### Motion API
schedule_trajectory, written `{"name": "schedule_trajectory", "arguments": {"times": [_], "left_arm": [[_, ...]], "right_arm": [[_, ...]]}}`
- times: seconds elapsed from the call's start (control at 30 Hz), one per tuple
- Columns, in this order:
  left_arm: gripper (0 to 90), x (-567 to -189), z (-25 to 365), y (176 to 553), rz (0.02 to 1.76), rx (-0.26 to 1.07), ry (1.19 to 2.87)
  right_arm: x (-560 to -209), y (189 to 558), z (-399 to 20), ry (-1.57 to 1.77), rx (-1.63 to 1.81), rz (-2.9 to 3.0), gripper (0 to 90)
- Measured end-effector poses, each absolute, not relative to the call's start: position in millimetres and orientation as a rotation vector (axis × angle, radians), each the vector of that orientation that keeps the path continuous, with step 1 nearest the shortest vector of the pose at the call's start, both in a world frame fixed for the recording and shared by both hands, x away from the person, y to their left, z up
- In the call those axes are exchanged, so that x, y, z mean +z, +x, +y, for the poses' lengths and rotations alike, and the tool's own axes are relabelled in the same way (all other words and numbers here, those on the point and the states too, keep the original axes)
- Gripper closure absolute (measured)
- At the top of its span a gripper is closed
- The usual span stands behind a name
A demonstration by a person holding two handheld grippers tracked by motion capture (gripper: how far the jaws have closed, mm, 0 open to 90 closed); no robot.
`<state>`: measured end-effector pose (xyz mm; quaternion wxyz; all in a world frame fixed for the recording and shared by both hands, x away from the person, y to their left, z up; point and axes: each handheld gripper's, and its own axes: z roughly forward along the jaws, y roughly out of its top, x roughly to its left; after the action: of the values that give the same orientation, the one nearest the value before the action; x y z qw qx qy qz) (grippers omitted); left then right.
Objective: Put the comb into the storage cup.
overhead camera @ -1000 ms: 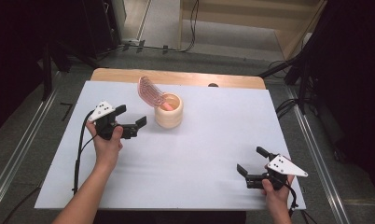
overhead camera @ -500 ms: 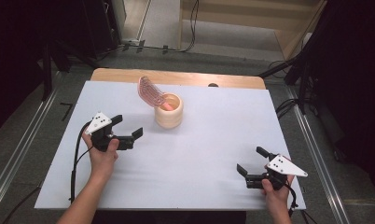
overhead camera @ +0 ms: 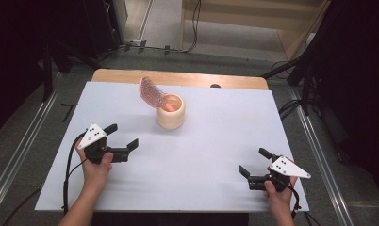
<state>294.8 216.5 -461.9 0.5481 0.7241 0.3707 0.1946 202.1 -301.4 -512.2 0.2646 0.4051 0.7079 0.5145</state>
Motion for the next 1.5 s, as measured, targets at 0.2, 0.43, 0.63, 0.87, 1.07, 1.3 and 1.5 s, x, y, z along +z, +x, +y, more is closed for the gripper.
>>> {"name": "schedule_trajectory", "arguments": {"times": [0.2, 0.43, 0.63, 0.87, 1.07, 1.3, 1.5], "left_arm": [[0.0, -463.9, 227.5, 286.1, 0.888, 0.478, 1.714], [0.0, -464.8, 238.8, 274.5, 0.895, 0.498, 1.712], [0.0, -466.0, 251.8, 265.0, 0.901, 0.516, 1.724], [0.0, -470.1, 267.6, 254.1, 0.92, 0.53, 1.719], [0.0, -473.6, 279.3, 245.2, 0.939, 0.534, 1.721], [0.0, -477.8, 295.5, 235.9, 0.955, 0.571, 1.716], [0.0, -481.5, 306.3, 233.7, 0.973, 0.585, 1.703]], "right_arm": [[-512.2, 202.1, -301.2, 1.093, 1.39, 1.913, 0.0], [-512.1, 201.8, -301.1, 1.101, 1.386, 1.911, 0.0], [-511.8, 201.8, -301.8, 1.107, 1.39, 1.903, 0.0], [-511.6, 201.8, -301.5, 1.111, 1.377, 1.898, 0.0], [-511.8, 201.8, -301.8, 1.114, 1.378, 1.895, 0.0], [-512.4, 202.3, -302.2, 1.114, 1.379, 1.893, 0.0], [-512.7, 202.6, -302.4, 1.127, 1.377, 1.891, 0.0]]}}
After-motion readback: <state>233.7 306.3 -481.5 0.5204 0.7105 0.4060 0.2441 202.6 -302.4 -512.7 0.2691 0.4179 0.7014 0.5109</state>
